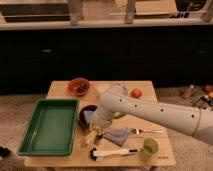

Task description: Place banana in metal cup

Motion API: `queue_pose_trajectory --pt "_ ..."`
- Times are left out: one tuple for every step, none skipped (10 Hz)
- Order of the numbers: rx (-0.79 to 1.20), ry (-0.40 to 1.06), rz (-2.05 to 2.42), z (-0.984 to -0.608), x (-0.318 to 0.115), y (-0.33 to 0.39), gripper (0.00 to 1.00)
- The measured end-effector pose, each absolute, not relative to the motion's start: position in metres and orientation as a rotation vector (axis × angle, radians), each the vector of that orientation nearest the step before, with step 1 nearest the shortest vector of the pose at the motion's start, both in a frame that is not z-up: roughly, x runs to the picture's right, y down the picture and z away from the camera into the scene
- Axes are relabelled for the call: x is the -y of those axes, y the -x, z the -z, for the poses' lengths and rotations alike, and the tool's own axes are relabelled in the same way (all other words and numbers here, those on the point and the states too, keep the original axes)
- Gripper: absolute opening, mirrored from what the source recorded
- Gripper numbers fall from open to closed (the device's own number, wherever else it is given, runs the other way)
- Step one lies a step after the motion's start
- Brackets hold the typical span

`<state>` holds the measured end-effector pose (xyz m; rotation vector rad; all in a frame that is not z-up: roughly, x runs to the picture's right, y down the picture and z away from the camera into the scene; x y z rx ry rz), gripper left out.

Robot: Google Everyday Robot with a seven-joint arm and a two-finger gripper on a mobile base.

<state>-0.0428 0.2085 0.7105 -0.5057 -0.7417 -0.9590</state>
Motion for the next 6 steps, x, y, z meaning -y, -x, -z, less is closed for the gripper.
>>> queue_pose_trajectory --pt "0.745 0.507 0.962 -0.7102 -0.2082 0.0421 0.80" --pt "0.747 0.507 0.963 -0.7099 -0.2080 0.0416 0.80" --pt "0.751 0.509 0.964 -0.7095 -0.2072 0.0406 0.80" --pt "0.754 0.511 0.964 -0.7092 -0.2067 0.0403 0.80" --pt "0.755 0.511 0.961 -0.7089 -0.2057 0.0400 0.80" --pt "0.754 0.513 0.953 -0.7092 -0.2048 0.0386 0.80"
